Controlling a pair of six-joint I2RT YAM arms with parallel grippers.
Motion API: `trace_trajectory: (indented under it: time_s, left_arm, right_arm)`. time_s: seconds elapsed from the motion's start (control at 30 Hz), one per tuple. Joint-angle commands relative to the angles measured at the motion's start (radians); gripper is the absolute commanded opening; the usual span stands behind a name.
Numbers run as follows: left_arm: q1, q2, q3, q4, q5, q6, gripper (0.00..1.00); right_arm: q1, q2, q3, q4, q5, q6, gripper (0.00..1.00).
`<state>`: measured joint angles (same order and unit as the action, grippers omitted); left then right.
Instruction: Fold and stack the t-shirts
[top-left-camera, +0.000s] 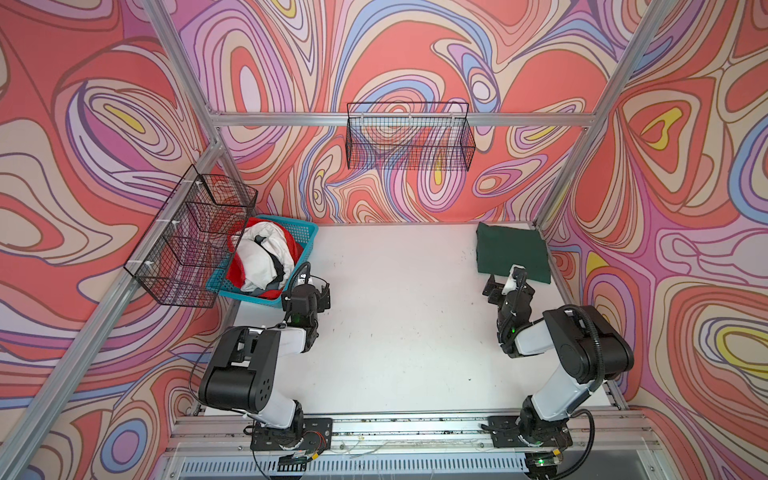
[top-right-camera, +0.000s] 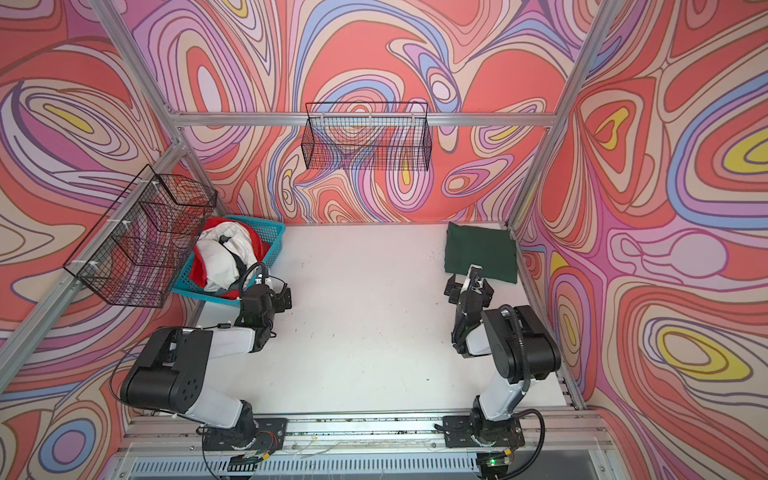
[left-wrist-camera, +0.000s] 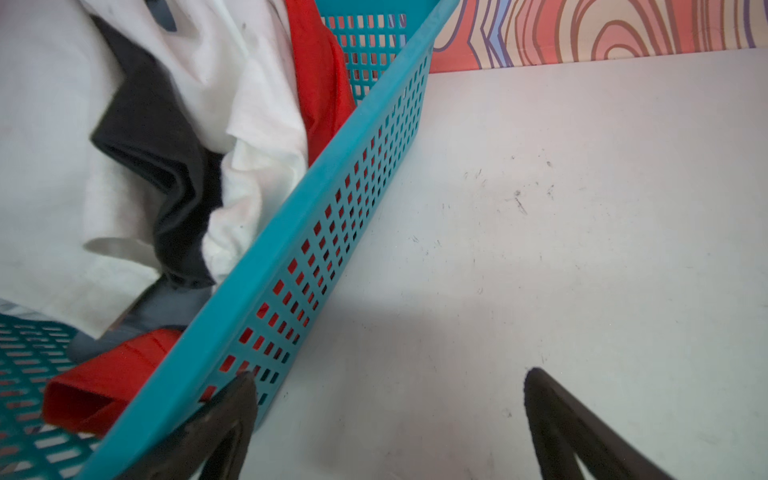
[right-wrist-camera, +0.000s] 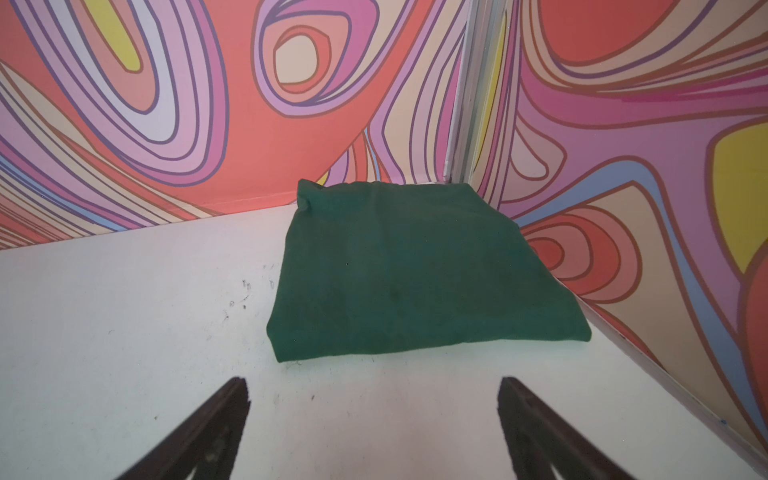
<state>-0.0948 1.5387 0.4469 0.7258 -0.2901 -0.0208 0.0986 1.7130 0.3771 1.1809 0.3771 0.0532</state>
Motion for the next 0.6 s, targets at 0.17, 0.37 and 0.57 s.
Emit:
trace_trajectory:
  time_s: [0.17,0.37,0.57]
  left_arm:
    - [0.037,0.017,-0.079,0.21,0.085,0.01,1.0]
    - [0.038,0.001,-0.072,0.164,0.087,0.001,1.0]
    - [0.038,0.014,-0.085,0.212,0.083,0.007,1.0]
  right_arm:
    - [-0.004,-0.001,-0.007,-0.001,-0.007,-0.008,0.98]
    - [-0.004,0.0,-0.007,-0.001,-0.006,-0.009,0.98]
    - [-0.004,0.006,0.008,-0.025,-0.012,-0.007,0.98]
